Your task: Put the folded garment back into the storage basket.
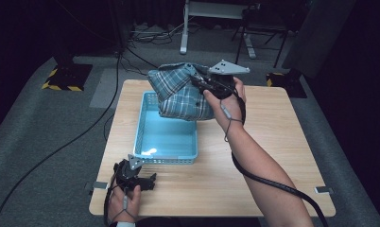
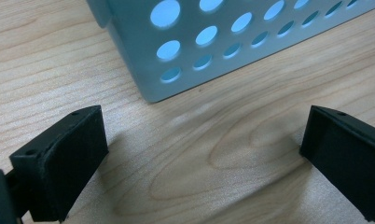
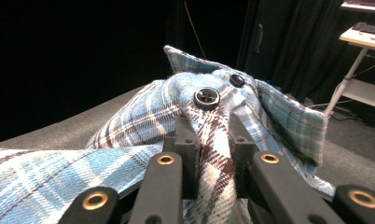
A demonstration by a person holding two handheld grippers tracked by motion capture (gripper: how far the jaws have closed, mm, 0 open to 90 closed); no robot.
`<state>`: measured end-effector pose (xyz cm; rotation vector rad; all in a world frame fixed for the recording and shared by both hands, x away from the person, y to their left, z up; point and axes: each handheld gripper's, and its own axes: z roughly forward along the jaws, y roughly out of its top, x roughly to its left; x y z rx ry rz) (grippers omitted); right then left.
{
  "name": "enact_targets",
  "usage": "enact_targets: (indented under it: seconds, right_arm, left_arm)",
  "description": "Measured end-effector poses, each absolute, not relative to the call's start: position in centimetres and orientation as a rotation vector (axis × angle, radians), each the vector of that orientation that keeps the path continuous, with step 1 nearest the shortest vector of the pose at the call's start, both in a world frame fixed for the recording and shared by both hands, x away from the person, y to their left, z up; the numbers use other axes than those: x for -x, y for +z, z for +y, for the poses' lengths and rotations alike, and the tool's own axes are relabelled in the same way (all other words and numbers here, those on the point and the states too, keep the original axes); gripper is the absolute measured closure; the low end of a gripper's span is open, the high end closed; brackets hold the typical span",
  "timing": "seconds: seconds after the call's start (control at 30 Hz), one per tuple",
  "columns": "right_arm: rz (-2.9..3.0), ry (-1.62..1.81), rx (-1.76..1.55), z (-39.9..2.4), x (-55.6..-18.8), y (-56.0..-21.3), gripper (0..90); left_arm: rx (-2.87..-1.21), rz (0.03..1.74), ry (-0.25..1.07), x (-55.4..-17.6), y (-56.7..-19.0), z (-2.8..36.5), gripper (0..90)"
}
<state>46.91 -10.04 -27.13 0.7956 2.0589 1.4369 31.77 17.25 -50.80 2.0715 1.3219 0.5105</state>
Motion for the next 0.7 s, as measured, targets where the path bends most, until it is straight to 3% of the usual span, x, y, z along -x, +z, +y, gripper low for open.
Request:
enact_targets:
  seconds: [0.7]
  right_arm:
    - [2.130,1.435,-0.801,-6.4,-47.2,-29.7,79.4]
  left_arm:
    - [-2.072,1.321,0.511,-31.8,-50.8,17.2,0.3]
